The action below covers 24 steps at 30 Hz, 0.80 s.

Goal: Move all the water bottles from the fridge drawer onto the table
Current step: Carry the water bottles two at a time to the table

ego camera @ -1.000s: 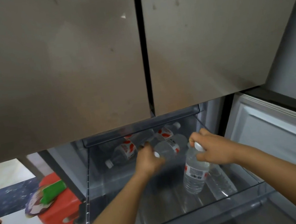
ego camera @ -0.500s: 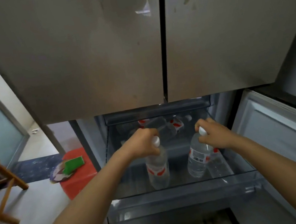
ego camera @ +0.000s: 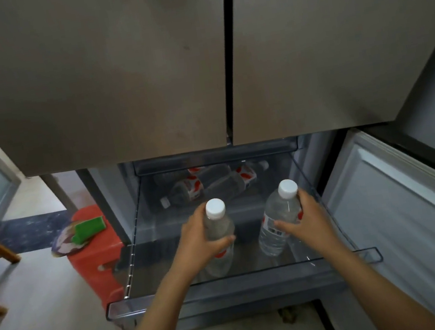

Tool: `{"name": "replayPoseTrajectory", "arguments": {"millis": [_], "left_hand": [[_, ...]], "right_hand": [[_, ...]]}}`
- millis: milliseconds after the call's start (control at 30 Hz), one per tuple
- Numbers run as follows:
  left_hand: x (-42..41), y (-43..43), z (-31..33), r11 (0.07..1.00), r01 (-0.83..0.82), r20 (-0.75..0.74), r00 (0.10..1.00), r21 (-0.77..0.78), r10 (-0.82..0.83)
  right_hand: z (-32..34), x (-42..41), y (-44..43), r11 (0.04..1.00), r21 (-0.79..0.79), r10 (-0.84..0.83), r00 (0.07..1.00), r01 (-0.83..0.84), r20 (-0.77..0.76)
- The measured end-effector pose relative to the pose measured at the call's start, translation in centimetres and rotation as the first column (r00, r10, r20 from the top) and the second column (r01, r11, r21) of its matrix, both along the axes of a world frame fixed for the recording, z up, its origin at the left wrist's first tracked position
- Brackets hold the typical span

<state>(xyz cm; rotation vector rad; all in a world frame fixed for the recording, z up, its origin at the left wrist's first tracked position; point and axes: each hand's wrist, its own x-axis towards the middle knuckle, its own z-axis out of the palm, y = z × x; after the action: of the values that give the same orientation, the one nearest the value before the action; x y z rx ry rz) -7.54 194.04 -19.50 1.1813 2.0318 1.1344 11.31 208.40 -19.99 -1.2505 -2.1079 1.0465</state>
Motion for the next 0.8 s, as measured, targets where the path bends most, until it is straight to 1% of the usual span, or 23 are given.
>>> {"name": "replayPoseTrajectory", "arguments": {"millis": [100, 167, 300, 433, 600, 800], "left_hand": [[0.0, -0.3, -1.1, 0.998, -0.019, 0.025, 0.999, -0.052, 0.02], [-0.2, -0.3, -1.4, 0.997, -0.051, 0.026, 0.998, -0.056, 0.052], [0.2, -0.2, -1.3, 0.999, -0.023, -0.041, 0.999, -0.024, 0.022], [0.4, -0.1, -1.0, 1.0, -0.026, -0.087, 0.996, -0.001, 0.026], [0.5, -0.2, -0.8, 0.999, -0.054, -0.092, 0.994, -0.002, 0.053], [0.7, -0.3, -0.4, 0.999, -0.046, -0.089, 0.995, -0.009, 0.045]], "right_hand": [[-0.1, -0.1, 0.2, 0.997, -0.057, 0.049, 0.998, -0.052, -0.049], [-0.4, -0.2, 0.4, 0.995, -0.08, 0.061, 0.996, -0.065, -0.061], [-0.8, -0.3, 0.6, 0.992, -0.109, 0.062, 0.996, -0.069, -0.068], [-0.5, -0.4, 0.6, 0.991, -0.113, 0.058, 0.994, -0.068, -0.088], [0.0, -0.6, 0.3, 0.991, -0.117, 0.053, 0.994, -0.065, -0.101], [-0.1, -0.3, 0.1, 0.99, -0.118, 0.073, 0.995, -0.081, -0.069]]}}
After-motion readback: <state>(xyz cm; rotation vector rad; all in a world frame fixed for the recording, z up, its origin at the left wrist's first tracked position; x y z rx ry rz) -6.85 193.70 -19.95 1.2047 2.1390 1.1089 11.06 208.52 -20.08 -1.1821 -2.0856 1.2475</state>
